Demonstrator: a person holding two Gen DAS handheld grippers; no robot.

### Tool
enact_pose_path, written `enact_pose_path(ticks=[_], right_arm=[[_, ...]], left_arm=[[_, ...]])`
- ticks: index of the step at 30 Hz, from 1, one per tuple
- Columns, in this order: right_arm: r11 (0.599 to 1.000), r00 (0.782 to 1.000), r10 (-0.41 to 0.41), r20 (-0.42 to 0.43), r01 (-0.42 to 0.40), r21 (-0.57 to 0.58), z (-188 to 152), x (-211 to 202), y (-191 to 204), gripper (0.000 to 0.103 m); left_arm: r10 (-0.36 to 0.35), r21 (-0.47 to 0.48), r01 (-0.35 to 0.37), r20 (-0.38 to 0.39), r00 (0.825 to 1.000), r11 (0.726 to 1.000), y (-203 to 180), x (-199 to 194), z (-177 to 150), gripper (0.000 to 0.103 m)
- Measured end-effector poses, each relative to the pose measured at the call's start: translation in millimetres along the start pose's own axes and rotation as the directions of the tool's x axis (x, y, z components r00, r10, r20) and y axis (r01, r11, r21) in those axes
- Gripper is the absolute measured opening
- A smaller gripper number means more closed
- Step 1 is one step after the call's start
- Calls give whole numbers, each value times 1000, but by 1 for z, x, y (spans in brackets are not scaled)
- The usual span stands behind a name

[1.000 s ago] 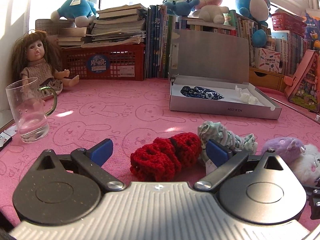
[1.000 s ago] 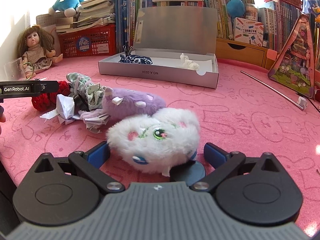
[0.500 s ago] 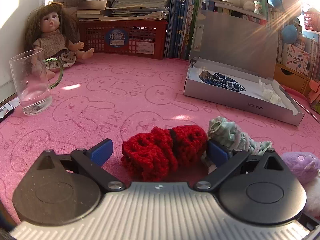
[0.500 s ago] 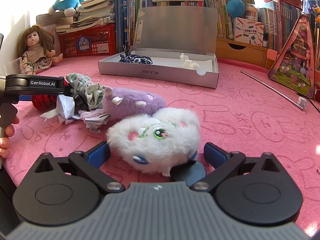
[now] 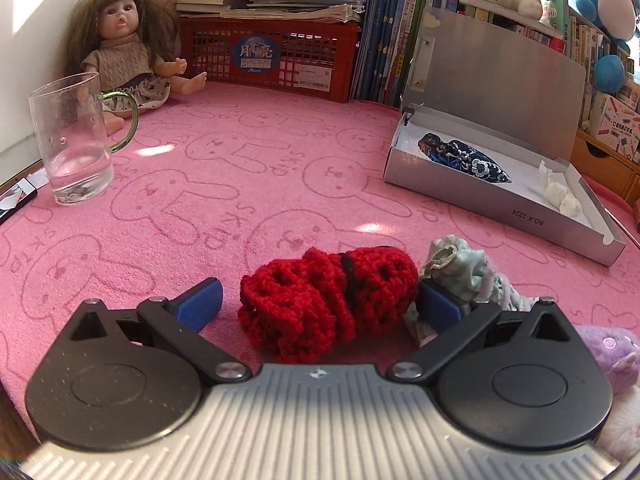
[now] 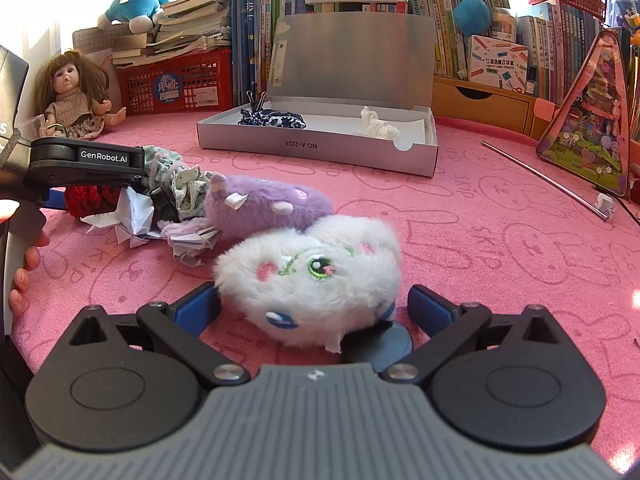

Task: Organize objects
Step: 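Close the left gripper on the red crocheted bundle while the right gripper closes on the white plush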

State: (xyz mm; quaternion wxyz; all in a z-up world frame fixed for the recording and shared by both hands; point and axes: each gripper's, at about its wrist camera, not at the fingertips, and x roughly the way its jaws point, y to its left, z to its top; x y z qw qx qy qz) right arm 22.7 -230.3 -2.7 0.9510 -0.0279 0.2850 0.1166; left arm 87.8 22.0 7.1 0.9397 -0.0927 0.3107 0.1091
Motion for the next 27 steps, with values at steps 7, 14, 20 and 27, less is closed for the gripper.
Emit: enact_pose_path(ticks=[7,14,20,27], right_arm=[[1000,1000,3,0,-3,0,0,0,1,103],[1000,1000,5,15,-5,2,-1,-2,0,94],[1000,1000,12,23,-12,2,0,-4,-1,87],[1000,1000,10,27,-10,-10,0,-4,1,82]], left_arm=[[-112,-23,112,22,994,993,8,-11,2,78],[-196,113,190,46,980,975,9,-25,-4,74],[-314,312,277,73,947,909,11,-41,-4,74],[-312,378,253,102,945,890,13,-46,-8,86]])
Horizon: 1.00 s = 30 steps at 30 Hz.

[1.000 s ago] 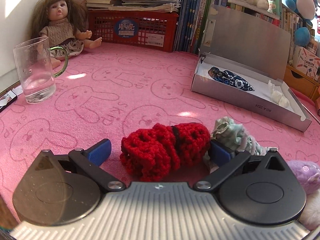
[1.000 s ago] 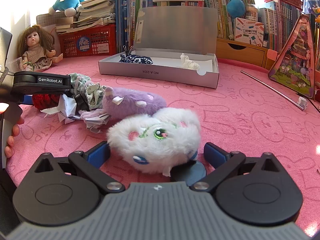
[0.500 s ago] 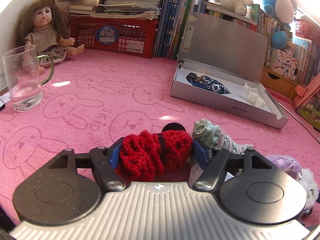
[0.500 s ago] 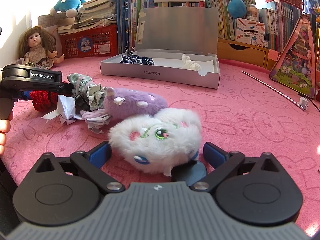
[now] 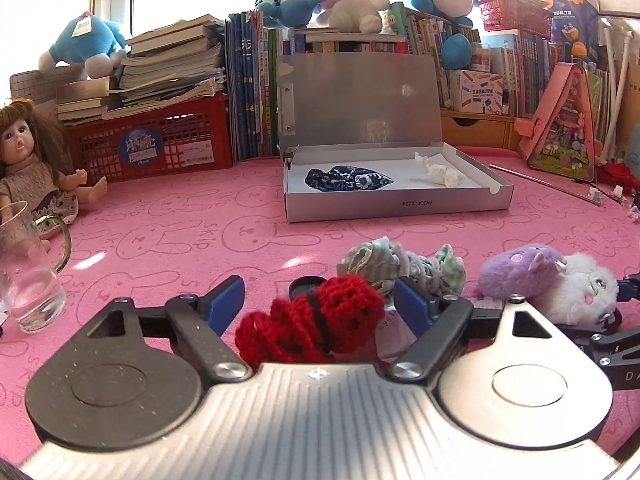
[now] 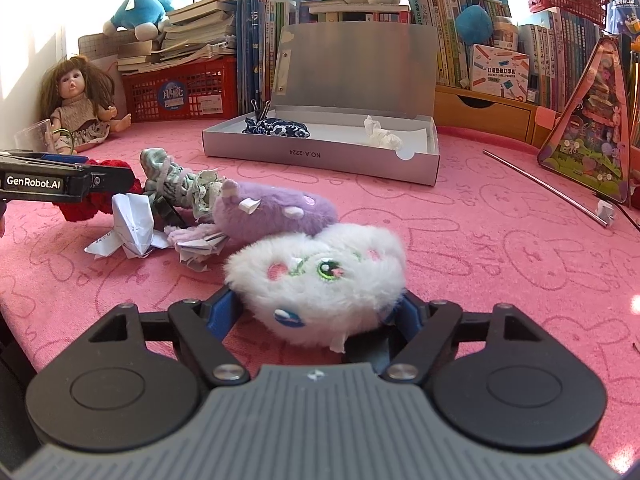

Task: Organize objects
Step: 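Close the left gripper on the red crocheted bundle while the right gripper closes on the white plush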

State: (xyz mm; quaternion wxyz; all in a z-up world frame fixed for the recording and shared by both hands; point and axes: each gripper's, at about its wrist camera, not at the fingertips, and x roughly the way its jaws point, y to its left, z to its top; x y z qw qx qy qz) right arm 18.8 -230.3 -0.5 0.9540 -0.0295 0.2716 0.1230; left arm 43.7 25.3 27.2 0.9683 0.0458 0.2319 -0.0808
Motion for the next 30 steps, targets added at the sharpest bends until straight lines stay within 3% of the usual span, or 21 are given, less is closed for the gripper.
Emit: enact_pose_path(ticks=[3,6,10,16,19,23,30], right_arm=[[1000,1000,1,1,-1,1,0,0,0,82],[1000,1000,1,1,-1,1,0,0,0,83],[1000,1000,0,1,0,3,1,0,0,84],[1000,1000,-11,2,11,9,1,0,-2,84],[1000,1000,-16,8,16,12,1,-2,-1,83],[1000,1000,0,13,0,23,1,-5,-2,76],[999,999,4,36,-5,35,5,-11,-2,70]], left_arm=[[53,-29,-54,-26,998,998,-4,2,-4,91],[139,-121,-147,-74,988,982,-4,5,-7,97],[166,-245,-185,-96,981,952,-4,10,-5,97],[215,-276,-242,-125,969,930,-14,28,2,101],[208,-281,-234,-117,971,931,-14,28,-1,99],[180,-256,-200,-98,979,946,-12,22,-4,76],[133,-231,-144,-62,989,962,-8,10,-5,72]])
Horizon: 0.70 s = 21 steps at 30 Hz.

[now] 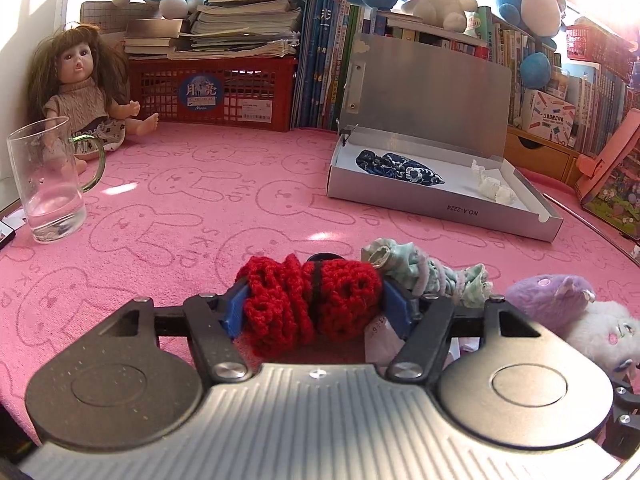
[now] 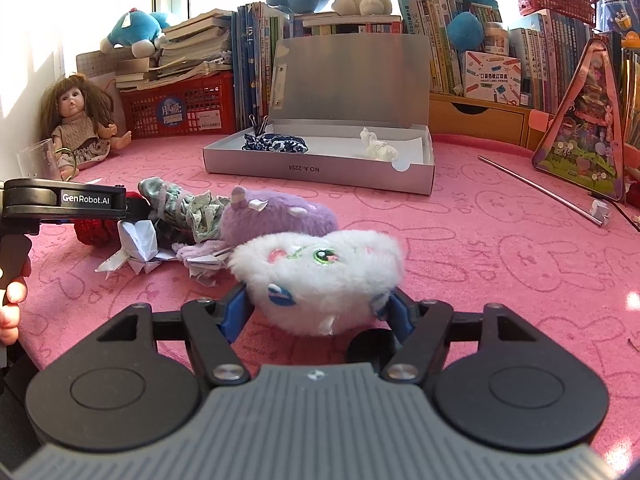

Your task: Organize objects

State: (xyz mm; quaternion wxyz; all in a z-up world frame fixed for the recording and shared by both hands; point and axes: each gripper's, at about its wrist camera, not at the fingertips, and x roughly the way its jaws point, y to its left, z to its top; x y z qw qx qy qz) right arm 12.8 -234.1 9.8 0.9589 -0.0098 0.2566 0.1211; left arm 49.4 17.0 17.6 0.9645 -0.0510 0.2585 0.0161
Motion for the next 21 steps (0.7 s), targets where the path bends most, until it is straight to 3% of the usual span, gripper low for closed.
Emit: enact_pose_path(ticks=[8,12,16,21], right_arm=[[1000,1000,2,23,-3,15,6,-7,-1,69],[1000,1000,4,8,-4,27,5,-1,-3,85],[998,1000,-2,7,2,58,4,4,-7,91],[999,1000,-30,0,30,13,6,8,-3,92]], left_arm=[[-22,48,19,61,998,999,1,-13,10,72],[-25,53,22,63,998,998,1,-14,12,72],[-24,58,21,50,998,998,2,-13,11,72],[-29,65,26,48,998,998,1,-13,11,72]])
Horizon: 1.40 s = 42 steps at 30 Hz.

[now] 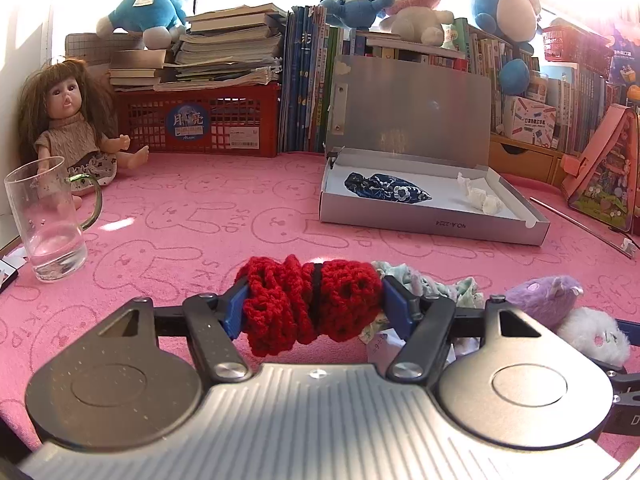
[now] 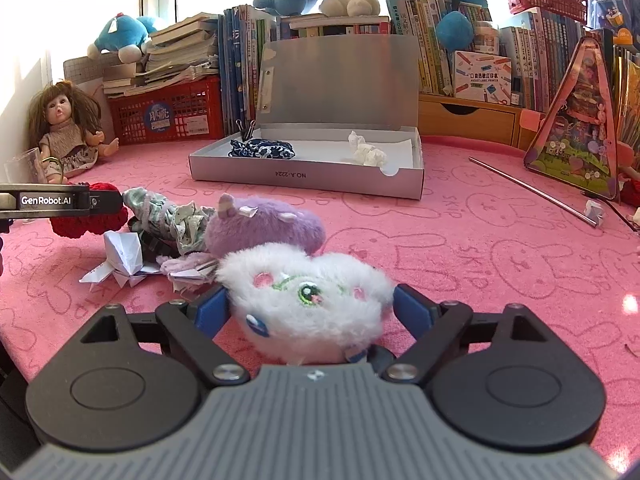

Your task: Organize objects

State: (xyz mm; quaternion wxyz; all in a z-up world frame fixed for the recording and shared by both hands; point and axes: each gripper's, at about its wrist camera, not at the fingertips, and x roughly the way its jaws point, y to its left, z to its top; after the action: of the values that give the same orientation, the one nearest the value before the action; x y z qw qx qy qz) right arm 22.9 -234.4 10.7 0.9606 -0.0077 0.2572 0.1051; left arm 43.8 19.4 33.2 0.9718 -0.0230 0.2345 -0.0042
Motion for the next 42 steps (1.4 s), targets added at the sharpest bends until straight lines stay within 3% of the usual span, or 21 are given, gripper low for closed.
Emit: enact_pose_path(ticks=[9,13,20,21,23,26,30,34,39,42], right_arm=[[995,998,59,-24,-57,82,10,4,-11,94],[994,997,64,-34,-61,92,13,2,-9,84],[994,998,59,-23,-57,98,16,-3,-8,79],[993,998,59,-18,-57,100,17,-4,-8,71],[994,999,53,-4,-52,98,22,-7,-7,67],[995,998,57,-5,-57,76,25,-7,-6,78],[991,1000,20,-22,-17,129,18,3,-10,91],[983,999,27,-46,-19,183,14,10,-13,92],[988,998,10,-57,-1,152,13,14,-6,92],[991,998,-4,-60,12,131,14,13,-1,86]], left_arm=[[-9,13,9,-2,1000,1000,-1,3,1,72],[-15,18,15,2,1000,1000,-2,2,2,72],[-21,21,21,8,1000,1000,-3,2,7,72],[-23,22,22,10,1000,1000,-3,2,7,72],[-26,25,26,12,1000,999,-3,3,9,72],[-30,20,29,13,999,999,-3,4,11,72],[-30,20,30,15,999,999,-3,3,10,72],[-28,21,28,7,1000,999,-3,5,8,72],[-28,22,27,7,1000,999,-3,6,7,72],[-29,22,29,8,1000,999,-2,7,7,72]])
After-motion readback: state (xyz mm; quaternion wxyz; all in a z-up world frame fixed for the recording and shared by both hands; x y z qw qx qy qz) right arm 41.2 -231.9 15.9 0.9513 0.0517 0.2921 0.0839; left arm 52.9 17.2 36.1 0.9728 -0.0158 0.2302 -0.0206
